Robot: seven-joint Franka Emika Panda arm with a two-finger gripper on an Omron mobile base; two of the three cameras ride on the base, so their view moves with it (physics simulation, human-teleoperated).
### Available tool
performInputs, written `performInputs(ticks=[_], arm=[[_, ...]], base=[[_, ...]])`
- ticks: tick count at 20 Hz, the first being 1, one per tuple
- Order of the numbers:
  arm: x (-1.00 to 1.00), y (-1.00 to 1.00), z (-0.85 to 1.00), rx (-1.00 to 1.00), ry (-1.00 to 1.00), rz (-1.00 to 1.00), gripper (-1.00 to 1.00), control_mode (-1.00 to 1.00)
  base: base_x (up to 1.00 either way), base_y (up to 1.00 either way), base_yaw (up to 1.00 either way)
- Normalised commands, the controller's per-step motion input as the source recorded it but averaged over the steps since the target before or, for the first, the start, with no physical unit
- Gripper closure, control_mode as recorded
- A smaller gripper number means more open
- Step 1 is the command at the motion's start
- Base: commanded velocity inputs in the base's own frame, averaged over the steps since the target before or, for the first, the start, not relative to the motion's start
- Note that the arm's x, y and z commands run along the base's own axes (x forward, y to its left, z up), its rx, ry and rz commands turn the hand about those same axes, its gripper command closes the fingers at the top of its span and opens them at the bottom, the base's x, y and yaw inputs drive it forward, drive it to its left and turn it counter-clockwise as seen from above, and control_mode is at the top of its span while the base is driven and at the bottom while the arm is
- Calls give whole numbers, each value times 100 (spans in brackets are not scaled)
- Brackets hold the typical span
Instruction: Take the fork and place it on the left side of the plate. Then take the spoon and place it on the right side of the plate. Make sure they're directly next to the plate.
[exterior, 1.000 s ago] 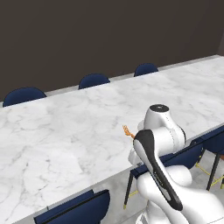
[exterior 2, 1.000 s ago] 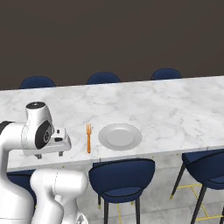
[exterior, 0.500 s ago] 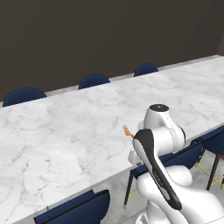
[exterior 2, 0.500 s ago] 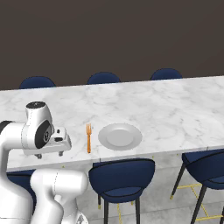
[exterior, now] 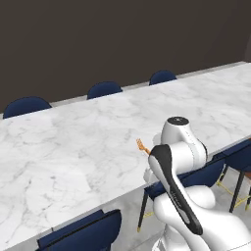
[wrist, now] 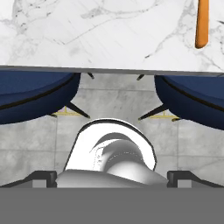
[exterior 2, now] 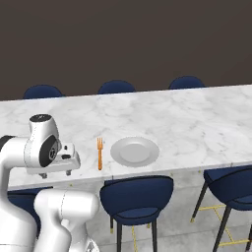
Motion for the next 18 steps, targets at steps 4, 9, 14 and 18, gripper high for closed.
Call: performInputs(ticks=[4, 9, 14, 18], arm=[[0, 0, 0, 0, 0, 0, -100, 100], [0, 0, 0, 0, 0, 0, -100, 100], [0, 0, 0, 0, 0, 0, -100, 100], [0, 0, 0, 0, 0, 0, -100, 100]], base=[[-100, 3, 7], [-100, 17, 0], [-33, 96, 11], [7, 100, 4]])
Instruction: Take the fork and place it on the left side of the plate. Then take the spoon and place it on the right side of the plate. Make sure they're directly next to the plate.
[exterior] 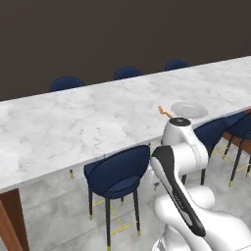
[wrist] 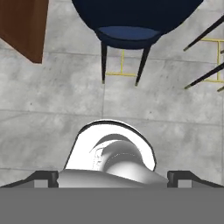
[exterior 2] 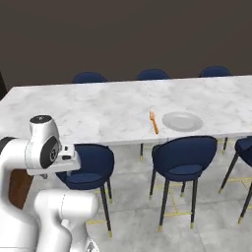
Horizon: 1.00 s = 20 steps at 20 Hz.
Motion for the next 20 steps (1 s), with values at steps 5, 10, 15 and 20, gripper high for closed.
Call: performInputs(ticks=[5, 10, 15, 20], arm=[[0, 0, 0, 0, 0, 0, -100, 100], [0, 0, 0, 0, 0, 0, -100, 100], [0, 0, 0, 0, 0, 0, -100, 100], [0, 0, 0, 0, 0, 0, -100, 100]], base=[[11, 100, 0], [8, 100, 0], [32, 100, 0], [23, 100, 0]])
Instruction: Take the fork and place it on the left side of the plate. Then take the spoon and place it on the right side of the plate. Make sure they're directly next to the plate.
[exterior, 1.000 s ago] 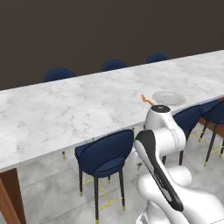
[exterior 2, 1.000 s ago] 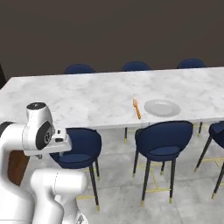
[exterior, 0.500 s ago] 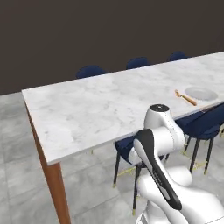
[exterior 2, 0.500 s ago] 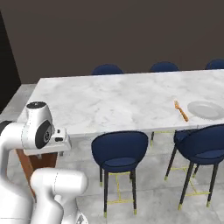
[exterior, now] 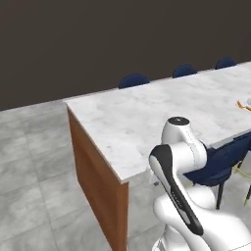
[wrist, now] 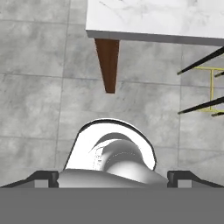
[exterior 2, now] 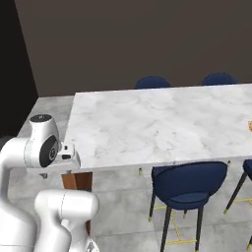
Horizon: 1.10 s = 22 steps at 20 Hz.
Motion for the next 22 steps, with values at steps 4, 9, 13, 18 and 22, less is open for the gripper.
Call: performInputs(ticks=[4, 9, 13, 18, 22], arm=[[0, 0, 0, 0, 0, 0, -100, 100], [0, 0, 0, 0, 0, 0, -100, 100], [0, 0, 0, 0, 0, 0, -100, 100], [0, 0, 0, 0, 0, 0, -100, 100], [0, 0, 0, 0, 0, 0, -100, 100]], base=[[8, 100, -2], [3, 100, -2], [10, 100, -3], [78, 100, -1], [100, 100, -6]])
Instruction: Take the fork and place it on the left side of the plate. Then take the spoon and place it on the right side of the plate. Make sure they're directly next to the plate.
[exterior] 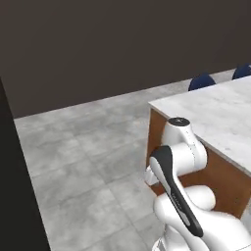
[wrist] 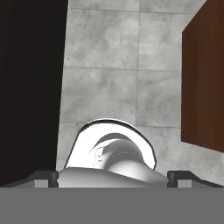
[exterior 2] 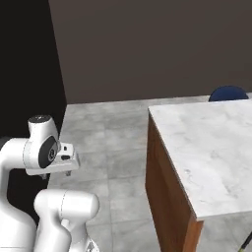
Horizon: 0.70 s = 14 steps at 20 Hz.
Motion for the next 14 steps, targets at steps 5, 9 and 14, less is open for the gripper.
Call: performInputs(ticks=[5, 9, 14], arm=[[0, 0, 0, 0, 0, 0, -100, 100], [0, 0, 0, 0, 0, 0, -100, 100], [0, 0, 0, 0, 0, 0, -100, 100]], base=[[100, 100, -15], [100, 100, -23], [100, 96, -30]])
